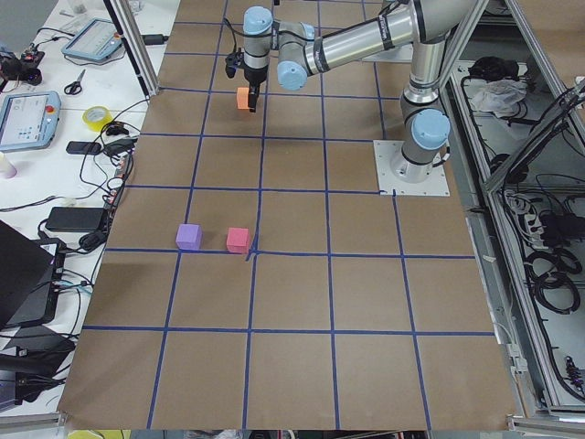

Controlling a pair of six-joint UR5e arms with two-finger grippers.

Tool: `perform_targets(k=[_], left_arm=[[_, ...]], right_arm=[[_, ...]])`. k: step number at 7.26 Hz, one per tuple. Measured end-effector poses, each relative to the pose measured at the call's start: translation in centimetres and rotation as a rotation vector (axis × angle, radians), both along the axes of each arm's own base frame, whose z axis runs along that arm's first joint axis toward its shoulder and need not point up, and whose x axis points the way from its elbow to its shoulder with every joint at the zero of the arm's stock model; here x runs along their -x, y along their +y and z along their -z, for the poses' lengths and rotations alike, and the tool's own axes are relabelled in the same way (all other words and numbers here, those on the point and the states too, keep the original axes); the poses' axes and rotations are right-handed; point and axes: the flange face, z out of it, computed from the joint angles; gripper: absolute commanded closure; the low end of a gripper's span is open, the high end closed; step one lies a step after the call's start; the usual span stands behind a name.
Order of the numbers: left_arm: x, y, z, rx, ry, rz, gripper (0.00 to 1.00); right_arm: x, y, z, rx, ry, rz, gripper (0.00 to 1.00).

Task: Arrange blocks in a line
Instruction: 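Move the left gripper toward the orange cube while the right arm withdraws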

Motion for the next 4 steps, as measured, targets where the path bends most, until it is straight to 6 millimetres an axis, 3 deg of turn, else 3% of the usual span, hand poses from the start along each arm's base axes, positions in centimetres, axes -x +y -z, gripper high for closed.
perform_targets(k=[2,3,4], left_arm=[[6.5,-2.1,-1.2,0.046,0.036,-0.059,0.00],[9.4,-2.7,-0.6,0.045,0.048,-0.077,0.00],[11.1,-3.3,0.6,0.034,0.049,-0.082,0.00]], right_arm=[[-0.4,1.2,-2.0,0.038,-0.052,0.010,0.00],[-0.7,1.5,-2.4,0.046,-0.091,0.015,0.00],[-0.8,1.7,-2.7,0.052,-0.108,0.017,0.00]])
